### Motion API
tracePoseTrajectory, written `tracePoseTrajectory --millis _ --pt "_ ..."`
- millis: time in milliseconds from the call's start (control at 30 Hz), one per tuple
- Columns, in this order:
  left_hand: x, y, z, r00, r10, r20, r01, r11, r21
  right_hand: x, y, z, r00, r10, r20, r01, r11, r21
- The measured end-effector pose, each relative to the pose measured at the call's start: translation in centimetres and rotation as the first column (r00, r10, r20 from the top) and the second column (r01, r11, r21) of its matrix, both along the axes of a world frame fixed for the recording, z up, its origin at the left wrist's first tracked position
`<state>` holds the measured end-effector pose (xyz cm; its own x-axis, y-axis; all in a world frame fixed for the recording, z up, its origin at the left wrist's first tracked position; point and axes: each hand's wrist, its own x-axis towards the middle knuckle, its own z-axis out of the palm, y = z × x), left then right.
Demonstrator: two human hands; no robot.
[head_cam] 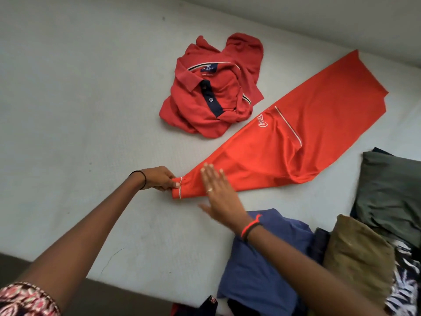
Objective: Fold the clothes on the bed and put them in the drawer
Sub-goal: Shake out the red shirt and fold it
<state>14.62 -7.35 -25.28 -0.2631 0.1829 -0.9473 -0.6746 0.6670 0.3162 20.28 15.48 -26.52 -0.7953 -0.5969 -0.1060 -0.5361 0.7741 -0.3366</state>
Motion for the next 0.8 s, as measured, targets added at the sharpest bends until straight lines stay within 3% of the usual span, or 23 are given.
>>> tracePoseTrajectory --millis 100,333,433,567,600,667,733,800 --pt "0.5 -0.3 0.2 1.0 0.018 -0.002 -0.018 1.0 -0.002 3.4 -3.2 -1.6 0.999 0.034 0.001 -0.034 0.996 0.085" --pt "0.5 -0.4 1.6 0.999 -0.034 0.033 0.033 0.999 0.033 2.2 -4.7 -2.7 0.999 0.009 -0.042 -0.006 0.997 0.077" --pt "-0.1 -0.1 3.1 0.996 -0.09 -0.016 0.091 0.995 0.037 2.3 -4.6 -2.1 1.0 0.014 -0.027 -0.013 0.999 0.032" --pt "-1.0 -0.3 6.5 0.957 -0.291 0.021 0.29 0.957 0.028 5.1 -4.5 -0.8 0.997 -0.005 0.083 0.012 0.996 -0.087" --pt "-1.2 -0.5 6.9 0.952 -0.307 -0.012 0.307 0.952 -0.004 6.2 -4.5 -0.4 0.989 -0.015 0.148 0.033 0.993 -0.113" --pt "-1.8 -0.9 7.6 0.932 -0.236 -0.275 0.236 0.971 -0.033 8.4 -4.6 1.0 0.946 -0.043 0.322 0.108 0.976 -0.187" --pt "-2.0 0.2 7.9 0.835 -0.113 -0.538 0.197 0.975 0.102 10.3 -4.7 2.6 0.867 -0.084 0.492 0.247 0.928 -0.278" --pt "-1.7 2.8 7.8 0.836 -0.034 -0.547 0.217 0.937 0.273 11.7 -4.7 3.9 0.769 -0.123 0.627 0.407 0.851 -0.332"
